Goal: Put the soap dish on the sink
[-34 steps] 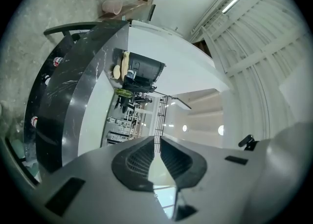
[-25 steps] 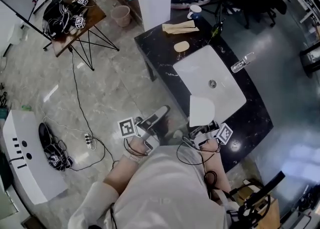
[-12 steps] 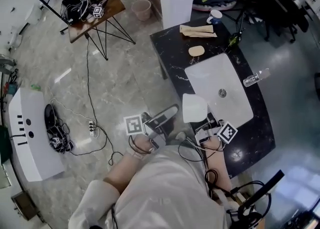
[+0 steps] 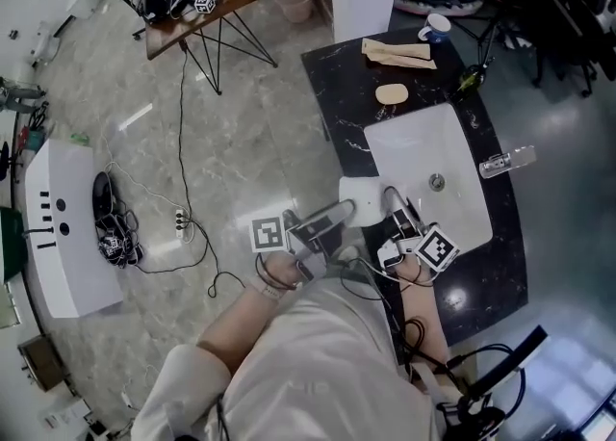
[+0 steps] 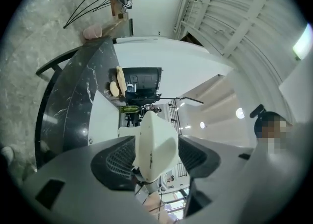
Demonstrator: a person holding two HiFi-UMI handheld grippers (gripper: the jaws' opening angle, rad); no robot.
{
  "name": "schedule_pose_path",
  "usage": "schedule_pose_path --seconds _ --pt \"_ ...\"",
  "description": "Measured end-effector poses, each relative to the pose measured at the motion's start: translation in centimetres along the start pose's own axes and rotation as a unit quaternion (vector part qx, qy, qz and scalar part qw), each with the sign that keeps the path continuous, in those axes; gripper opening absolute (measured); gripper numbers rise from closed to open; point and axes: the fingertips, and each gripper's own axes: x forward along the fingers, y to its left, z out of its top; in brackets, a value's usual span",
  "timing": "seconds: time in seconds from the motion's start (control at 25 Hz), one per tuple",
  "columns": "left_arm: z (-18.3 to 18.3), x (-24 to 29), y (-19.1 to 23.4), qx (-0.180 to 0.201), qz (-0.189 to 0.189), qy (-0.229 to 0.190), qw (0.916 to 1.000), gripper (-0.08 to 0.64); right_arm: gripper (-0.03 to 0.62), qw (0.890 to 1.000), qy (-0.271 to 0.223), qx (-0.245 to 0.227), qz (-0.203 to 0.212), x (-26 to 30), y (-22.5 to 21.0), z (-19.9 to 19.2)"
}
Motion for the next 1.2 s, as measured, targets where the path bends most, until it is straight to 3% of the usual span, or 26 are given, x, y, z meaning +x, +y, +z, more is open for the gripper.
schedule_pose_path --seconds 0.32,0.6,1.2 --pt "1.1 0.5 4.9 -0.022 0.038 -0.038 0.9983 0.264 0.278 0.996 0.033 -0.063 -0.049 1.2 -3.7 1.0" --pt "2.3 0.2 9.8 -0.053 0.063 -0.074 0.9938 0.264 0.278 0.986 0.073 -0.119 -0.093 2.5 -7.7 0.8" --pt "1.8 -2.1 15.7 -0.085 0.116 -0.099 0.9846 0.262 0.278 0.964 0.106 -0.196 -0.142 2.7 -11.8 -1.3"
